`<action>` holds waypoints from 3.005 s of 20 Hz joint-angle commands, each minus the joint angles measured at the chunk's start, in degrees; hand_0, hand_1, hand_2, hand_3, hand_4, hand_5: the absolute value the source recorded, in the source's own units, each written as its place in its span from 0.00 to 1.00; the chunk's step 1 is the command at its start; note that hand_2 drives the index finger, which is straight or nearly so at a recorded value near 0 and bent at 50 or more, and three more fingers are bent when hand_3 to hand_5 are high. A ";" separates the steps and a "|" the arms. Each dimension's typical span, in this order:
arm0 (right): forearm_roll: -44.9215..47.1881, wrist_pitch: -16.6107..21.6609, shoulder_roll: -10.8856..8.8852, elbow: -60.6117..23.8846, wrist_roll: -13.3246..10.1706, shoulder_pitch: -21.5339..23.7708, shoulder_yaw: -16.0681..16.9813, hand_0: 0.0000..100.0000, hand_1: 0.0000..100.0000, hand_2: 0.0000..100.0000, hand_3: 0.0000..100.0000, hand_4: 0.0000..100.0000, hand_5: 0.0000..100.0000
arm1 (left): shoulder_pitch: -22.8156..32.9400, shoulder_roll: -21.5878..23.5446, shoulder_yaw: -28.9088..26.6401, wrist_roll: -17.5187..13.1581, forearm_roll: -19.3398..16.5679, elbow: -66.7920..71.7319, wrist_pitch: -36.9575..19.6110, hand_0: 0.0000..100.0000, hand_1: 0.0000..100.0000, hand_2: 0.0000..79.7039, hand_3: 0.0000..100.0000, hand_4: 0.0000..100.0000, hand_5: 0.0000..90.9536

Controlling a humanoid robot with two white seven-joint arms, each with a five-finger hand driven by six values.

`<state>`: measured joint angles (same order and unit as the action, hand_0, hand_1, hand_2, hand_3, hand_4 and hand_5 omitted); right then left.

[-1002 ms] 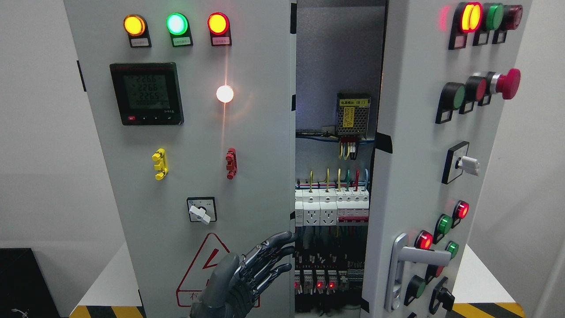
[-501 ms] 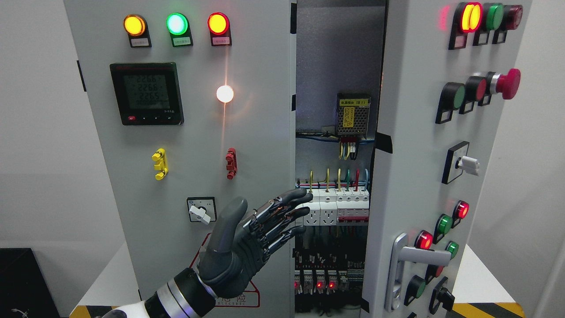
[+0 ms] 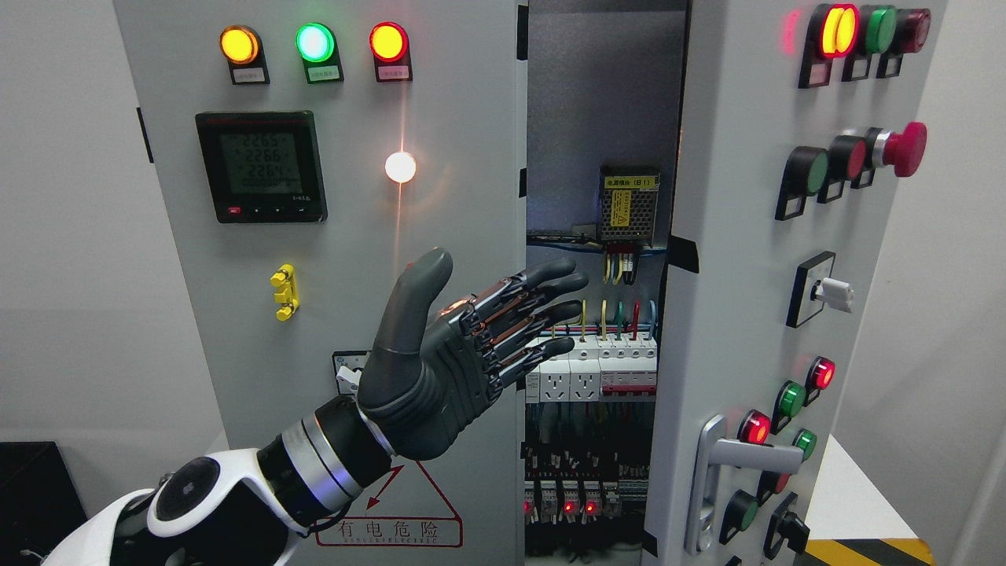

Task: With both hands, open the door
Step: 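Raise the left hand into the gap behind the partly open door's edge, then hook left hand fingers behind the door edge and push it outward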

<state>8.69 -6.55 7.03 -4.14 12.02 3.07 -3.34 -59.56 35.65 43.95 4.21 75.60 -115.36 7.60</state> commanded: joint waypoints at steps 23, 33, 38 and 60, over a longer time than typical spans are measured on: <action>0.01 -0.05 0.00 0.01 0.02 0.00 0.00 0.19 0.00 0.00 0.00 0.00 0.00 | -9.35 -9.28 7.91 0.01 5.61 4.18 1.71 0.00 0.00 0.00 0.00 0.00 0.00; 0.01 -0.04 0.00 0.01 0.02 0.00 0.00 0.19 0.00 0.00 0.00 0.00 0.00 | -9.70 -9.54 8.00 -0.08 5.61 3.91 1.71 0.00 0.00 0.00 0.00 0.00 0.00; 0.01 -0.04 0.00 0.01 0.02 0.00 0.00 0.19 0.00 0.00 0.00 0.00 0.00 | -10.22 -9.89 9.14 -0.08 5.61 3.82 1.63 0.00 0.00 0.00 0.00 0.00 0.00; 0.01 -0.05 0.00 0.01 0.02 0.00 0.00 0.19 0.00 0.00 0.00 0.00 0.00 | -11.90 -16.66 12.13 -0.08 5.44 4.35 1.63 0.00 0.00 0.00 0.00 0.00 0.00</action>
<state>8.71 -6.55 7.03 -4.14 12.02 3.08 -3.34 -71.27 22.30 54.66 4.14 81.12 -111.49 9.23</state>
